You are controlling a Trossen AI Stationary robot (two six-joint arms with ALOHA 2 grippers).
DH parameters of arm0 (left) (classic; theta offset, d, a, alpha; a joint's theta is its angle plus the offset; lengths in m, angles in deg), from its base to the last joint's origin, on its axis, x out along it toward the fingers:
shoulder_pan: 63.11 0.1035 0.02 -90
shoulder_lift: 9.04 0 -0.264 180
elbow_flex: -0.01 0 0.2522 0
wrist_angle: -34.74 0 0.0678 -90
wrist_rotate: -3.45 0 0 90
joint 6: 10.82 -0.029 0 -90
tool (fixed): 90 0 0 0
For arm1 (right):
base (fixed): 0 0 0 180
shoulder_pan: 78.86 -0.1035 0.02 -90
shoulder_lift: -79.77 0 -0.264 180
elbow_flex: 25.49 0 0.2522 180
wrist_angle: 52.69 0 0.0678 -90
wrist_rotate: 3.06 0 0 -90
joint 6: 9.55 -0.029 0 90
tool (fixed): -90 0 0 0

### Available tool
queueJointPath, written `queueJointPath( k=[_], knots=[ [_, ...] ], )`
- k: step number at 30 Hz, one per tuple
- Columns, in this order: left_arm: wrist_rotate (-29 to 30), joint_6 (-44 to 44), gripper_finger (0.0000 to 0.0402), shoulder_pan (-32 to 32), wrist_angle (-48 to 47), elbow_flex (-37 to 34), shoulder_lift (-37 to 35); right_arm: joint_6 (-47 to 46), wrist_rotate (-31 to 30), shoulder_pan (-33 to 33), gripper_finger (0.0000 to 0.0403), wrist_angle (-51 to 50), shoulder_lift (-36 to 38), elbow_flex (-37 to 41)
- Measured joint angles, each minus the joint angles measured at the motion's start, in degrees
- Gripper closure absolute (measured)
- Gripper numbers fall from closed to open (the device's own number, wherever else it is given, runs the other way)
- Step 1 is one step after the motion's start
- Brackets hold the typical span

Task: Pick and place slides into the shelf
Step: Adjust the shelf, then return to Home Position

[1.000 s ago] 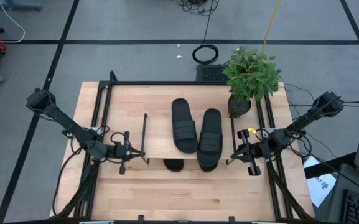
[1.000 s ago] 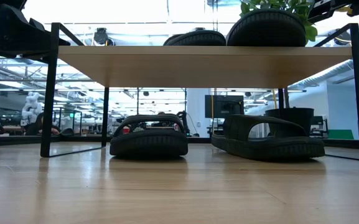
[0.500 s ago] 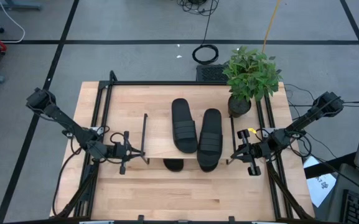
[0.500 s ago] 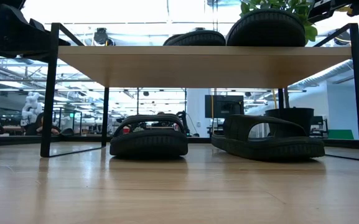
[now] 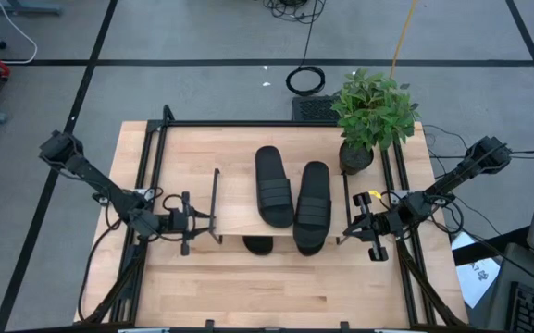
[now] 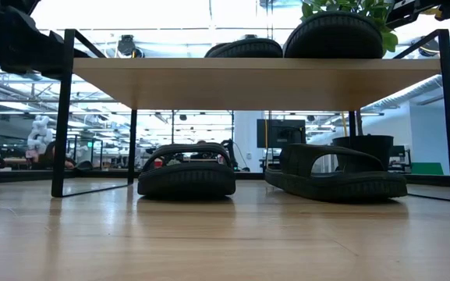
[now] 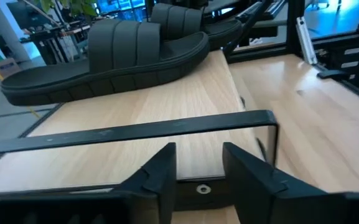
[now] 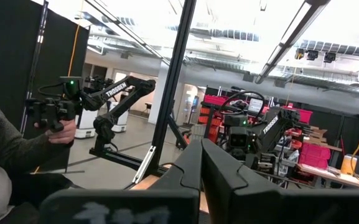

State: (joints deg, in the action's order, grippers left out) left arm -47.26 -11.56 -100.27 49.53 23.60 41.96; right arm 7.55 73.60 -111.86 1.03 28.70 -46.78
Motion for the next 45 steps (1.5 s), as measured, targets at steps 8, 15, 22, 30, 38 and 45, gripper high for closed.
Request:
queueJointPath(
  k=[8,15,22,30,38,45],
  knots=[
    [5.44,-0.65,0.0238,-3.88,-1.55,0.00,-0.02,-0.11,0.00,0.00,0.0403,0.02,0.00,0.00],
    [15.39,-1.19,0.0212,-6.66,-3.93,0.00,0.00,-0.98,0.00,0.00,0.0403,0.00,0.00,0.01],
    [31.67,-5.60,0.0198,-9.75,-4.62,0.00,-0.02,-0.98,0.00,0.00,0.0403,0.00,0.00,0.02],
    [39.71,-11.42,0.0266,-11.78,-2.61,0.00,0.00,-0.48,0.00,0.02,0.0403,-0.04,0.00,0.00],
    [34.32,-32.60,0.0393,-12.84,14.25,0.00,-0.02,1.08,0.00,0.00,0.0403,-0.65,0.00,0.00],
    [15.82,-49.29,0.0400,-12.13,24.60,0.02,-0.08,2.05,-0.16,0.02,0.0403,-2.76,-0.02,0.02]
  ],
)
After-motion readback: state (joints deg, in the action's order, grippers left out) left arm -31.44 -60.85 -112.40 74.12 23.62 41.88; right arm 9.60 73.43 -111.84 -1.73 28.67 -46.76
